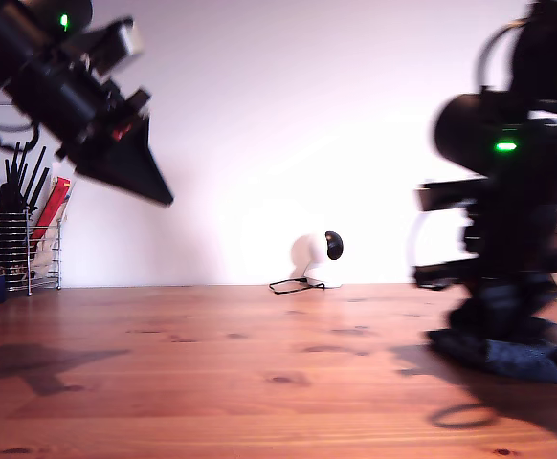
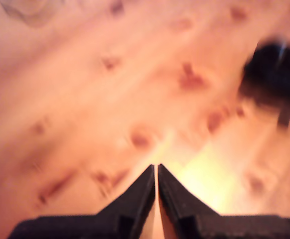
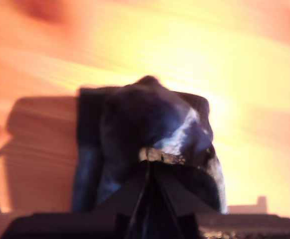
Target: Fold the socks in front of you. After folding them, place them to the right side.
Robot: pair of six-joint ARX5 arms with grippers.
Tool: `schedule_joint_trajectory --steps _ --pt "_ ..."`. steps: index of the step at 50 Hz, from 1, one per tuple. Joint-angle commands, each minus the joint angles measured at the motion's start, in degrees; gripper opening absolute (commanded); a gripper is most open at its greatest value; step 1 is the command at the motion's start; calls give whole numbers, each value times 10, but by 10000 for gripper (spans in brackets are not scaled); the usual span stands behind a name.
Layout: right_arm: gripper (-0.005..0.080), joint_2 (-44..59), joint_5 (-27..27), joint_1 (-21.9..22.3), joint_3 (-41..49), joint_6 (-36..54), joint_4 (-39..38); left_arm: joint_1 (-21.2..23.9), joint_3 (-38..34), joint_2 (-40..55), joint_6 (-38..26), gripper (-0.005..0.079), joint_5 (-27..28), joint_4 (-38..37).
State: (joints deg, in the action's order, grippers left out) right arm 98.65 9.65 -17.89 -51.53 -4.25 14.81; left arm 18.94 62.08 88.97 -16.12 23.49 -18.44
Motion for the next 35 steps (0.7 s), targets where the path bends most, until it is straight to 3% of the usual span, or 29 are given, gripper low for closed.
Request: schedule_joint_trajectory --steps 1,6,25,35 --pt "-11 -10 4 10 20 0 -9 6 -4 -12 3 -19 1 7" --pt "-11 -19 -14 18 25 5 -13 6 -9 -26 3 -19 6 8" --pt "-11 -154 -171 0 24 15 -4 6 -10 -73 20 -19 71 -12" --pt "-12 -238 -208 -31 24 28 8 6 -35 -128 34 -19 102 4"
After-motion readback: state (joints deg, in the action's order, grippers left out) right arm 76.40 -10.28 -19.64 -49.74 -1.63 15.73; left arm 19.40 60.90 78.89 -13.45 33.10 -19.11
